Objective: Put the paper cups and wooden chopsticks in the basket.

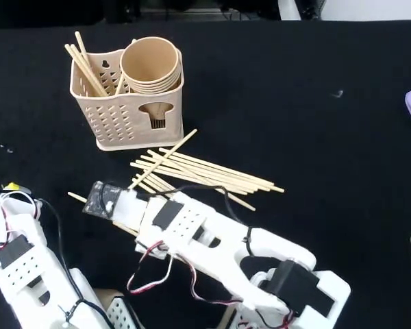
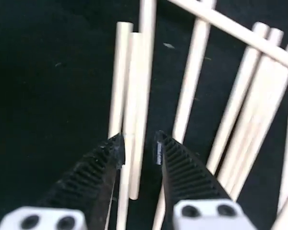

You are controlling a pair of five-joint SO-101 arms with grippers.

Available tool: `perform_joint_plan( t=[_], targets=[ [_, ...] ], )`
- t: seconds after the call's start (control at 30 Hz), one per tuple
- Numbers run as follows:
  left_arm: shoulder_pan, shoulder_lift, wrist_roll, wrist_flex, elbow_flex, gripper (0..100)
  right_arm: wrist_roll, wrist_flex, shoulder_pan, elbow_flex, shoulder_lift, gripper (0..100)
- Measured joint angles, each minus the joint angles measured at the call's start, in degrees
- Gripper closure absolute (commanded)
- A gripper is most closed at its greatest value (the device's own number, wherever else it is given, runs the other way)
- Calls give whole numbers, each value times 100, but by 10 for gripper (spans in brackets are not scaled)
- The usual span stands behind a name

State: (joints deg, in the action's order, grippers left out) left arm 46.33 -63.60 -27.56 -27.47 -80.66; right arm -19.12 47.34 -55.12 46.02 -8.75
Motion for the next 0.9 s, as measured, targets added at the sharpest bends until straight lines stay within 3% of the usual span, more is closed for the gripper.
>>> perform_joint_plan(
  t=[0.9],
  targets=[
    [0,0,0,0,0,866,26,-193,0,-651,1029,888]
  ],
)
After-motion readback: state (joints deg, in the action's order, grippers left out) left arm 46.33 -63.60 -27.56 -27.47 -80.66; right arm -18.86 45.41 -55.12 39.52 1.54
